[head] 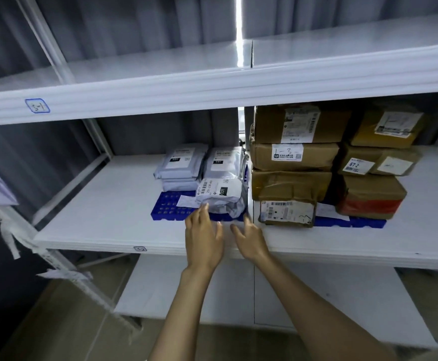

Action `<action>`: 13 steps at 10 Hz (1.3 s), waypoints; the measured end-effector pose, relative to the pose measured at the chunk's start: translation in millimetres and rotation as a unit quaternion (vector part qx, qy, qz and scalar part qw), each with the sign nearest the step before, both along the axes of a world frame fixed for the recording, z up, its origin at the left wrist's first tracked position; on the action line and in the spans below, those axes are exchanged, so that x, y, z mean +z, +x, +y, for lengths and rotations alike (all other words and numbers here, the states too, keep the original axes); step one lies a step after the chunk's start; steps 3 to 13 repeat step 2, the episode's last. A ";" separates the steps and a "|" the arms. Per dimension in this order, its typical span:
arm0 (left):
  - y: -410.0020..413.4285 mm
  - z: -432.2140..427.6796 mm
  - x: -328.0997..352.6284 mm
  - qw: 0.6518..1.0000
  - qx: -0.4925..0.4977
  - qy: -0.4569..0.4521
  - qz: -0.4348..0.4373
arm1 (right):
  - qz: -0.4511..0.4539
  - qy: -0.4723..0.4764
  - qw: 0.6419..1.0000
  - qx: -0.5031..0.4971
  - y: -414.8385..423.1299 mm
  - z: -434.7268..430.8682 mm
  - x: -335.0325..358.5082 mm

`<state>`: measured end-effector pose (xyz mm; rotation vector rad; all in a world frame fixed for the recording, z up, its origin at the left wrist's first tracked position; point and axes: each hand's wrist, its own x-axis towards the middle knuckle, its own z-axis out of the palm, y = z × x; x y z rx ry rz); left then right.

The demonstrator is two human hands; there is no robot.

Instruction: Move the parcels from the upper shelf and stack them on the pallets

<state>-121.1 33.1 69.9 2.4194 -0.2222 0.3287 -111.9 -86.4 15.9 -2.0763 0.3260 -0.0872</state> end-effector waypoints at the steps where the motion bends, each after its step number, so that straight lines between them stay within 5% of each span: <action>1: 0.9 3.1 1.7 1.000 -0.017 0.002 -0.021 | -0.022 0.004 1.000 0.012 -8.1 -0.9 9.9; 13: 2.0 10.2 12.0 0.999 -0.030 0.004 -0.028 | -0.063 0.016 0.997 0.045 -21.7 1.4 34.8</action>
